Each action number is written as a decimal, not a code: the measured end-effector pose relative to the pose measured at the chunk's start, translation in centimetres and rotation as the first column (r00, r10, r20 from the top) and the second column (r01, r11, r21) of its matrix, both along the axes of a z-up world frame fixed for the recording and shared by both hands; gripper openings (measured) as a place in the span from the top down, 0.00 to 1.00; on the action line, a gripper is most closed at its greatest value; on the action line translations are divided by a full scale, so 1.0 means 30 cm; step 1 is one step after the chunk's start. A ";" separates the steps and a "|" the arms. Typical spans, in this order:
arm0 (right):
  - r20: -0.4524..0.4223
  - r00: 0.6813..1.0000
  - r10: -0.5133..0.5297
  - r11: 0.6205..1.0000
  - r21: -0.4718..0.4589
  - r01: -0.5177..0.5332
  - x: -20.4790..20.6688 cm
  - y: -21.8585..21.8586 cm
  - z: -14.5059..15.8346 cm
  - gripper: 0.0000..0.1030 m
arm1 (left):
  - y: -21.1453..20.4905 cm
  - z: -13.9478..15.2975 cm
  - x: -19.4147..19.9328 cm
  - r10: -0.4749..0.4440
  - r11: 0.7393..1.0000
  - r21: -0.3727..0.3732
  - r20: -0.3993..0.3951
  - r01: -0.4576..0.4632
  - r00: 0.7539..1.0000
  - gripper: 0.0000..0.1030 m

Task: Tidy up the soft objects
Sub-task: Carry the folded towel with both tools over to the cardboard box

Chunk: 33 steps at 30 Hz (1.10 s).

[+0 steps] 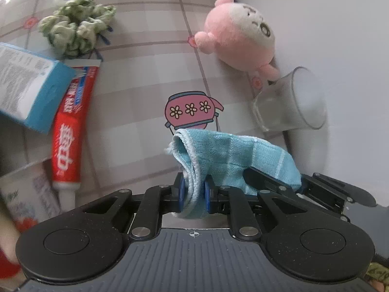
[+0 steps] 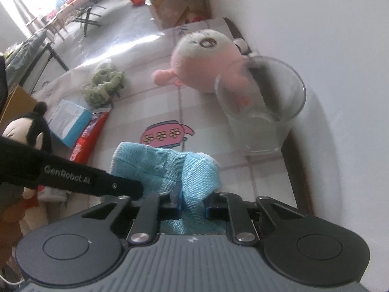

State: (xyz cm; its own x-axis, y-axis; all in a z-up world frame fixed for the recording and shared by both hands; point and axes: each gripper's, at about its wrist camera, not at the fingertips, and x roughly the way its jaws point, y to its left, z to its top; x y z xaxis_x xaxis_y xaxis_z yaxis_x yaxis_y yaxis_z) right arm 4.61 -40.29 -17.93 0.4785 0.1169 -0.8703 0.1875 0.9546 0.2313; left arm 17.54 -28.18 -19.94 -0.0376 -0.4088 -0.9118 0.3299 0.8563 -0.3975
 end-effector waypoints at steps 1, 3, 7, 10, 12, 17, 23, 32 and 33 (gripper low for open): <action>0.003 1.000 0.011 1.000 -0.007 -0.011 -0.004 0.011 0.018 0.84 | 0.010 0.011 -0.006 0.009 1.000 -0.007 0.000 -0.009 1.000 0.87; 0.006 1.000 0.028 1.000 -0.011 -0.028 -0.011 0.026 0.055 0.84 | 0.033 0.036 -0.017 0.026 1.000 -0.018 -0.002 -0.026 1.000 0.87; 0.027 0.997 0.078 0.997 -0.014 -0.077 -0.017 0.066 0.147 0.84 | 0.101 0.108 -0.048 0.080 0.996 -0.040 0.004 -0.080 0.997 0.87; 0.045 0.990 0.132 0.991 -0.012 -0.132 -0.022 0.112 0.223 0.84 | 0.173 0.170 -0.072 0.137 0.989 -0.056 0.007 -0.137 0.991 0.87; 0.055 0.983 0.177 0.984 -0.009 -0.176 -0.019 0.149 0.270 0.84 | 0.229 0.213 -0.091 0.180 0.982 -0.059 0.006 -0.180 0.984 0.87; 0.088 0.949 0.304 0.950 0.041 -0.309 0.011 0.282 0.382 0.84 | 0.398 0.335 -0.146 0.304 0.952 -0.048 0.033 -0.303 0.952 0.87; 0.149 0.854 0.498 0.843 0.147 -0.517 0.038 0.515 0.503 0.84 | 0.662 0.521 -0.252 0.486 0.872 0.032 0.072 -0.489 0.871 0.87; 0.257 0.646 0.719 0.593 0.259 -0.763 0.129 0.956 0.633 0.84 | 1.085 0.742 -0.435 0.788 0.589 0.106 0.144 -0.801 0.599 0.87; 0.265 0.622 0.737 0.570 0.251 -0.783 0.144 1.007 0.641 0.84 | 1.121 0.747 -0.442 0.807 0.559 0.106 0.156 -0.822 0.569 0.87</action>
